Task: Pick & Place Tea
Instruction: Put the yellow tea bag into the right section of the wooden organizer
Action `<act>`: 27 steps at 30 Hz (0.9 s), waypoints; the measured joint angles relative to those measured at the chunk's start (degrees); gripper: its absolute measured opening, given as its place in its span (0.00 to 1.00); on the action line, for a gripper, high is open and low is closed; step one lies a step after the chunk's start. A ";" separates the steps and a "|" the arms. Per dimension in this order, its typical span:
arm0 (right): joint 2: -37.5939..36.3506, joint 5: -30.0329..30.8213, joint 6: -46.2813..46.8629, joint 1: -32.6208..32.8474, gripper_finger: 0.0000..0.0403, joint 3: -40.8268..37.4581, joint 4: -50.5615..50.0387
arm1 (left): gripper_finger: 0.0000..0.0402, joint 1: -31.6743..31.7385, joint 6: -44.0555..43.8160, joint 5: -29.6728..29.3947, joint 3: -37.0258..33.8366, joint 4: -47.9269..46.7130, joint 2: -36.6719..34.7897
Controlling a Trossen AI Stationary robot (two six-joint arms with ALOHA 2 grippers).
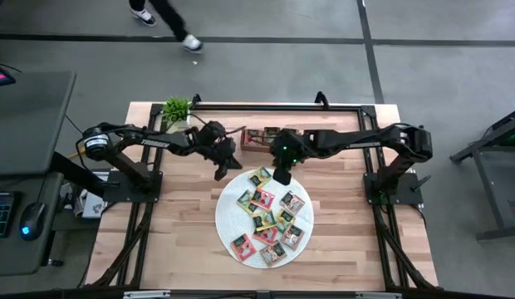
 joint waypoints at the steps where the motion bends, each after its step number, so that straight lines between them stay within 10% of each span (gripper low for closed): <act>1: 0.72 -0.03 -0.41 0.00 0.10 0.00 0.51 | 0.00 -1.14 -0.37 -0.83 -0.20 0.00 0.00; 27: 9.78 -9.79 -5.79 -0.11 0.00 0.00 8.24 | 0.00 -12.48 -6.28 -12.75 -0.34 8.24 1.03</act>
